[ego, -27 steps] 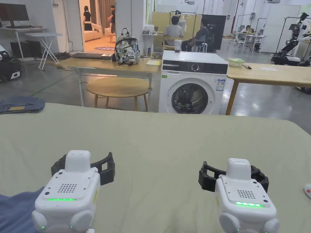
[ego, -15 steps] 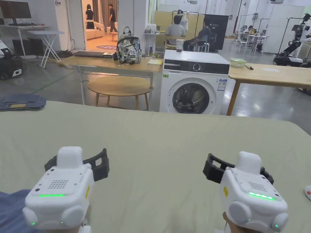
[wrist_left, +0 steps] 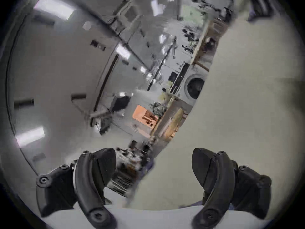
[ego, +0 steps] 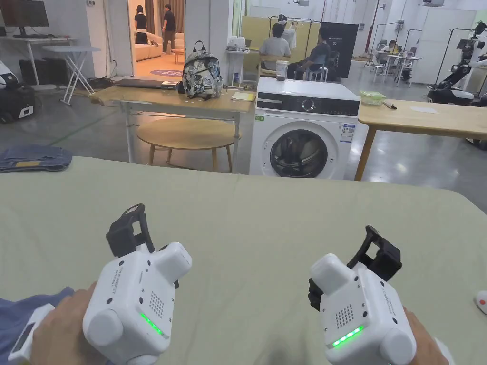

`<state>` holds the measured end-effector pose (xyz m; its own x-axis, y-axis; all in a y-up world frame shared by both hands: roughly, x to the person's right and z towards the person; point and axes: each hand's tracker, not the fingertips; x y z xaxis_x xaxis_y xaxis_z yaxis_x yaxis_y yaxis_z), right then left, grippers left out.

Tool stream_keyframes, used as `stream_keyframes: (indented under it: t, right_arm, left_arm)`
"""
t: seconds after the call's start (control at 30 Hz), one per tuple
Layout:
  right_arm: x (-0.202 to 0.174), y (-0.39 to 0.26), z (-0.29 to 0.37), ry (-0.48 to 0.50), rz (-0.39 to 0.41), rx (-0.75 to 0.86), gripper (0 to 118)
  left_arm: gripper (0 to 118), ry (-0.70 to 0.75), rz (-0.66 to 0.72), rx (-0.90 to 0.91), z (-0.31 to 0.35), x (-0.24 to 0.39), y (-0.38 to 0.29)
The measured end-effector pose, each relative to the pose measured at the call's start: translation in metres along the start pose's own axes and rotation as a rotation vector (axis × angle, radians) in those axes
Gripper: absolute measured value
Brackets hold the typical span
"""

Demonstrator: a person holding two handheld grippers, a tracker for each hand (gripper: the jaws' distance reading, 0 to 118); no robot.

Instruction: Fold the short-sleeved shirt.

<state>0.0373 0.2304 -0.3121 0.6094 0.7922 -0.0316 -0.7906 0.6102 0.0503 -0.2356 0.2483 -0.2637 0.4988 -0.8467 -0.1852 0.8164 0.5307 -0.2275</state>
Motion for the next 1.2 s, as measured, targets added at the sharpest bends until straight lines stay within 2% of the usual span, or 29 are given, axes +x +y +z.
stream_keyframes:
  t: [0.13, 0.2, 0.33, 0.43, 0.57, 0.67, 0.93, 1.0, 1.03, 1.07, 1.1, 1.13, 1.2]
  right_arm:
    - [0.024, 0.006, 0.01, 0.047, -0.368, -0.103, 118]
    - [0.03, 0.006, 0.015, 0.069, -0.538, -0.122, 118]
    - [0.035, -0.015, -0.007, 0.127, -0.887, -0.176, 118]
    - [0.032, -0.019, -0.009, 0.105, -1.028, -0.187, 118]
    - [0.024, -0.019, -0.006, 0.049, -1.004, -0.171, 118]
    - [0.02, -0.017, -0.005, 0.046, -0.945, -0.155, 118]
    - [0.01, -0.011, -0.002, 0.07, -0.883, -0.144, 118]
    - [0.008, -0.009, -0.001, 0.069, -0.87, -0.14, 118]
    - [0.007, -0.008, 0.0, 0.066, -0.866, -0.136, 116]
    - [0.006, -0.008, 0.002, 0.059, -0.864, -0.133, 108]
    - [0.006, -0.007, 0.003, 0.051, -0.861, -0.129, 92]
    - [0.005, -0.006, 0.002, 0.039, -0.858, -0.133, 65]
    - [0.007, -0.007, 0.002, 0.028, -0.866, -0.148, 19]
  left_arm:
    - [96, -0.076, 0.537, -0.068, -0.005, -0.026, -0.01]
    - [96, -0.069, 0.715, -0.079, -0.003, -0.033, -0.014]
    - [93, -0.083, 0.931, -0.07, -0.015, -0.029, -0.03]
    - [93, -0.105, 1.043, -0.021, -0.013, -0.027, -0.032]
    - [93, -0.094, 1.16, -0.038, -0.014, -0.029, -0.036]
    - [93, -0.091, 1.164, -0.04, -0.017, -0.028, -0.041]
    - [89, -0.098, 1.033, -0.036, -0.007, -0.02, -0.029]
    - [84, -0.097, 1.026, -0.034, -0.003, -0.023, -0.026]
    - [74, -0.095, 1.02, -0.037, -0.003, -0.023, -0.025]
    - [62, -0.093, 1.015, -0.04, -0.003, -0.023, -0.024]
    - [50, -0.087, 1.006, -0.049, -0.003, -0.025, -0.023]
    - [33, -0.069, 0.993, -0.067, -0.003, -0.025, -0.022]
    - [16, -0.064, 0.999, -0.075, -0.004, -0.026, -0.024]
